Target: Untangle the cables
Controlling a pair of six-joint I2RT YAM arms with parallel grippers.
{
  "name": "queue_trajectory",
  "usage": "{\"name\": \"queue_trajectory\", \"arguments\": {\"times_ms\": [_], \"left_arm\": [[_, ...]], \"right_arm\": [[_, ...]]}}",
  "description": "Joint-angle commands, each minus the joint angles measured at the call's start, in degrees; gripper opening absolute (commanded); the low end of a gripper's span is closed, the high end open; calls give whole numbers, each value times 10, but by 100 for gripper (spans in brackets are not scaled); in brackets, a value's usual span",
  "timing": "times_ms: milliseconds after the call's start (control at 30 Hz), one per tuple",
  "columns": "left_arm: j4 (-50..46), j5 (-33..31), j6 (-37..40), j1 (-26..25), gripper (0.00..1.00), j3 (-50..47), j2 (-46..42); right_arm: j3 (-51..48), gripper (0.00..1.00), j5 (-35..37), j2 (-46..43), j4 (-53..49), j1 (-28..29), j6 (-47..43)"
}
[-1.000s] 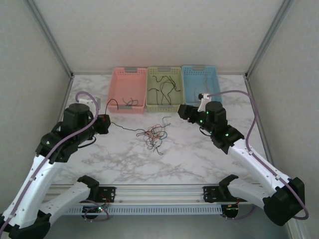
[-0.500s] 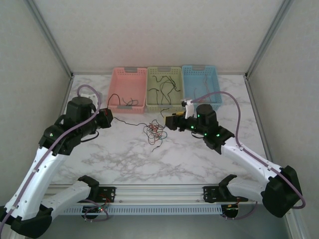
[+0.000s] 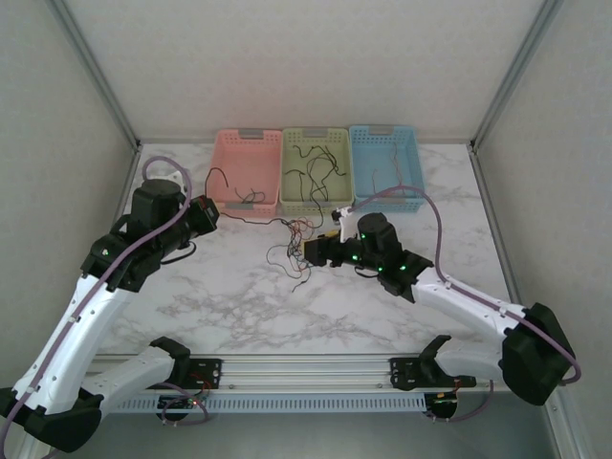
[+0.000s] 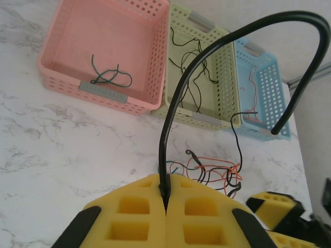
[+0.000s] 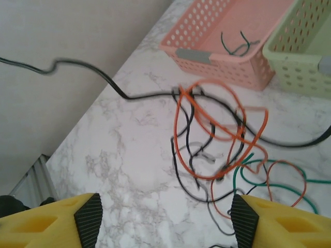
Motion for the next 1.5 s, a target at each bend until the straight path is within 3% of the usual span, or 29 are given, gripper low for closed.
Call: {"name": "queue_trajectory", "arguments": {"times_ms": [0, 200, 300, 533, 633, 733, 867, 933, 1200, 1467], "left_arm": [[21, -5, -18, 1, 0, 23, 0], [19, -4, -19, 0, 0, 24, -1], [22, 0, -23, -1, 0, 23, -4], [22, 10, -25, -3, 0, 28, -4], [22, 13, -25, -3, 0, 28, -9], [21, 18, -26, -4, 0, 27, -14], [12, 12, -22, -4, 0, 26, -22], [5, 1, -17, -4, 0, 28, -25], [-35, -38, 13, -3, 0, 65, -37], [-88, -64, 46, -3, 0, 128, -55]], "right_arm": [[0, 73, 52, 27, 43, 19, 7], [19, 75, 72, 80, 101, 40, -8], [30, 83, 139, 102, 119, 55, -19], [53, 82, 217, 146, 149, 69, -2], [75, 73, 226, 173, 151, 70, 13], [88, 55, 240, 189, 154, 70, 27], [89, 15, 261, 193, 155, 69, 27], [90, 0, 268, 189, 141, 69, 16], [33, 0, 256, 135, 109, 27, -18], [-51, 0, 232, 66, 81, -91, -14]]}}
